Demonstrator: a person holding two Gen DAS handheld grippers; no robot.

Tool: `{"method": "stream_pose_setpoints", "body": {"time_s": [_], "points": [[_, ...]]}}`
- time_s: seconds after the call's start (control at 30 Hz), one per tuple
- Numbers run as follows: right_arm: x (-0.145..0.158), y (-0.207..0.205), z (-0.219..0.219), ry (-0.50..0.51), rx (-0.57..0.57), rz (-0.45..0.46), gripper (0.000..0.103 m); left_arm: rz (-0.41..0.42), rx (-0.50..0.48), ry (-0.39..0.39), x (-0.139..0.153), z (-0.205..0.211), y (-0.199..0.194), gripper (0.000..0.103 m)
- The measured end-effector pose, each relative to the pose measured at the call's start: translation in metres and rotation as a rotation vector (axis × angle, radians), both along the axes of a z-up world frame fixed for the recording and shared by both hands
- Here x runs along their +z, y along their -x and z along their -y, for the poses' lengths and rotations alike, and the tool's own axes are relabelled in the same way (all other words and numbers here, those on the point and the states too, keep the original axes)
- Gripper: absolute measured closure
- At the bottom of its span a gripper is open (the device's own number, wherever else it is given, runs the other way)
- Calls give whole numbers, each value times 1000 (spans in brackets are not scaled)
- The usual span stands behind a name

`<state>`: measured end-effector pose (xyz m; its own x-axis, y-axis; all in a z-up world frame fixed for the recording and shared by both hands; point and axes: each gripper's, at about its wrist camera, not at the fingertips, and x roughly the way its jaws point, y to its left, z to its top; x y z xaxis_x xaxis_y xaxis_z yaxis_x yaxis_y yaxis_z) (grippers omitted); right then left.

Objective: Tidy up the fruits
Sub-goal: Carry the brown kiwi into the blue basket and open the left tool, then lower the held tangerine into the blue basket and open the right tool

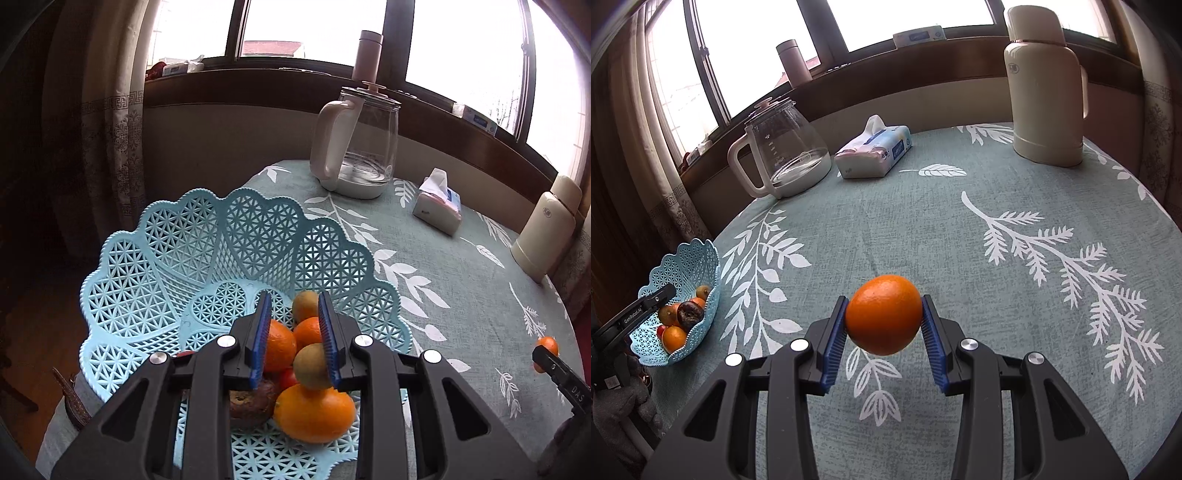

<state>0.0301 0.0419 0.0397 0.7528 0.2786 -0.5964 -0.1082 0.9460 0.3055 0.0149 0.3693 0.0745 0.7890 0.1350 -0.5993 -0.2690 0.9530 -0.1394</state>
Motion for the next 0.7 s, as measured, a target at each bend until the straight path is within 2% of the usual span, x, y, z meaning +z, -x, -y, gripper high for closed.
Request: {"method": "stream_pose_setpoints", "body": {"time_s": [0.13,0.2,0.27,0.5,0.53,0.57,0.6,0.63,0.7], "points": [[0,0,0,1,0,-2,64,-3,29,0,-1,-11,3,74],[0,0,1,1,-1,-3,64,-9,41,-5,-3,-16,4,68],[0,-1,0,1,0,-3,64,-10,60,-12,-4,-20,7,56],[0,-1,0,4,-1,-2,64,-8,53,-35,-2,-24,11,51],[-1,-1,0,6,-2,-2,64,-5,51,-43,-1,-23,12,46],[-1,-1,0,7,-4,-2,64,-1,58,-56,1,-22,13,32],[-1,-1,0,9,-5,-2,64,12,61,-59,2,-22,16,25],[-2,-1,0,11,-6,-2,64,24,58,-54,4,-24,19,20],[-2,-1,0,17,-8,1,64,34,51,-36,8,-28,22,20]]}}
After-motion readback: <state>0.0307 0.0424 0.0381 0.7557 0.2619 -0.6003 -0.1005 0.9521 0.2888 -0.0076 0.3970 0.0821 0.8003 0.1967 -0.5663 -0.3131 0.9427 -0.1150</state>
